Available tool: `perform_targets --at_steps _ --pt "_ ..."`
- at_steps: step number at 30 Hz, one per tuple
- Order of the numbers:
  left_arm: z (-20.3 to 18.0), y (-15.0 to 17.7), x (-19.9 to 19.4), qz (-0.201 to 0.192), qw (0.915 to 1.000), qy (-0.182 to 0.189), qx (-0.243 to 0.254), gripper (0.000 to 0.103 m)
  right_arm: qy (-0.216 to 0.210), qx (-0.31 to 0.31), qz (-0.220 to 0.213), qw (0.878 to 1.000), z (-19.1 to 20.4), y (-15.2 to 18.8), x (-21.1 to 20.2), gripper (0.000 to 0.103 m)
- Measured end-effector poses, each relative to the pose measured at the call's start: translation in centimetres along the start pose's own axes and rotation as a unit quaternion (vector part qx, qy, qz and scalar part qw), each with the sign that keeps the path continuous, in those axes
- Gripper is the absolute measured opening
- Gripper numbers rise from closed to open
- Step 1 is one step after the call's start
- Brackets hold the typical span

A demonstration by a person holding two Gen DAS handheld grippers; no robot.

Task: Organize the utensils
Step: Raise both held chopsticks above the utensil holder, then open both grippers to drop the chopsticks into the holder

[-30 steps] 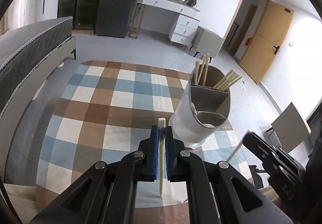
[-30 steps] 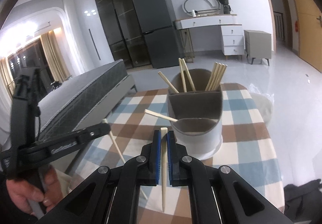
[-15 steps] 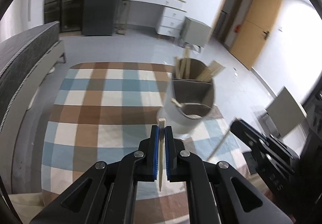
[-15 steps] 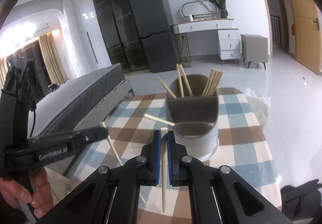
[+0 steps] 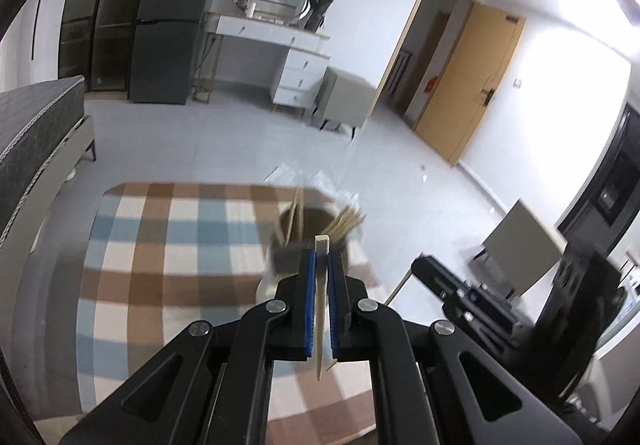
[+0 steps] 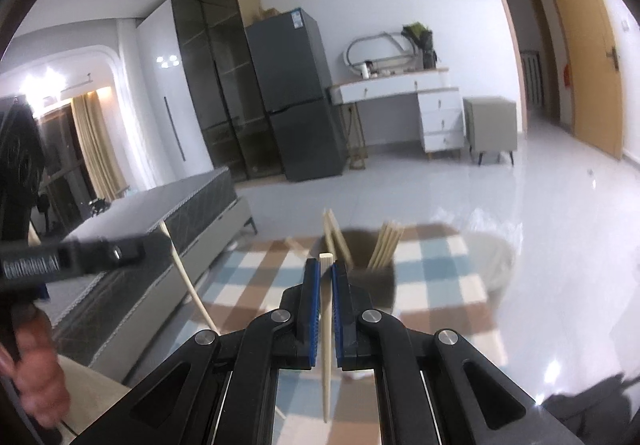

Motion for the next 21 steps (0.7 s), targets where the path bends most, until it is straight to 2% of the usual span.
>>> perform_targets --at_steps 10,15,21 --pt "0.1 -8.6 1.2 -0.068 0.9976 0.009 -0.014 0.001 0.008 -0.001 -0.046 0.999 -2.3 -8.4 1.4 0.005" --pt "1.2 -9.8 4.2 -0.071 0.9974 -0.007 -0.011 0.001 0.007 -0.006 -0.064 0.998 -2.8 -11.9 3.4 0.005" --pt "3.0 -10.1 7.7 -0.057 0.9982 -0.013 -0.013 0.001 0.001 0.0 -0.065 0.998 -3.1 -13.4 6.5 0.005"
Point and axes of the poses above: each gripper's, at about its wrist camera, not at the fingertips, and x roughly the way its jaws point, z to its left, y to its underside, the point moved 10 cm from there along x, roughly the way its jaws point, and after that the axes turned 1 degree about -y, right-handed, at the moved point
